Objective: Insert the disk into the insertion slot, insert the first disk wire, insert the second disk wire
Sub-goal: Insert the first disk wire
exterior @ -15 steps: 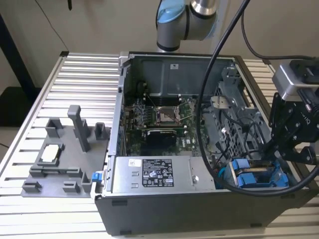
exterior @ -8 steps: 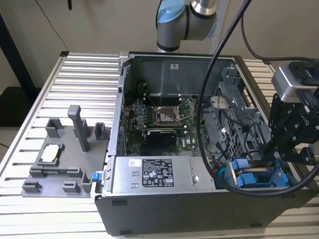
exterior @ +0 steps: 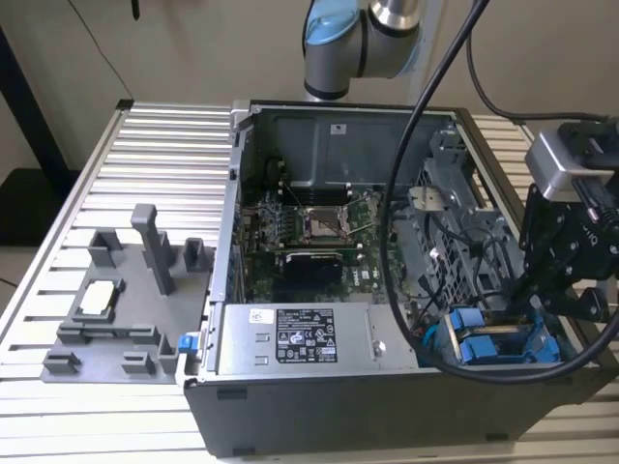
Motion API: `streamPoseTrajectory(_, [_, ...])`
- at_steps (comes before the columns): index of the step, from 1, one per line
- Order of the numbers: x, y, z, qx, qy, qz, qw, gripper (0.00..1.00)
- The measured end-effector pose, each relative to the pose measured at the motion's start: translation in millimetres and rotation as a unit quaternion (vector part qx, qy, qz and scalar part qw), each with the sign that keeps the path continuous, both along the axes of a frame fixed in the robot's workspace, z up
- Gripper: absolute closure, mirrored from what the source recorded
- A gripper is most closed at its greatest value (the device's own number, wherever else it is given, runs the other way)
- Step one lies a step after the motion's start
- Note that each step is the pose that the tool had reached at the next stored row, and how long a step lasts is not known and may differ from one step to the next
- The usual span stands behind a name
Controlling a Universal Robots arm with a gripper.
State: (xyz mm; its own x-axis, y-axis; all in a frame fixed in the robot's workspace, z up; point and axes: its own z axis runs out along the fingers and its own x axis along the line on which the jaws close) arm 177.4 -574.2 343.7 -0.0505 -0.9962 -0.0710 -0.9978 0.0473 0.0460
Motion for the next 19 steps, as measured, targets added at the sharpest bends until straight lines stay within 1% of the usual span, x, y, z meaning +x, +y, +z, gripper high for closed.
streamPoseTrajectory(11, [0.0,1.6,-2.9,-0.0003,-0.0001,0.0,1.0,0.81])
streamPoseTrajectory(19, [0.0,1.6,-5.9,0.0,0.0,0.0,1.0,0.81])
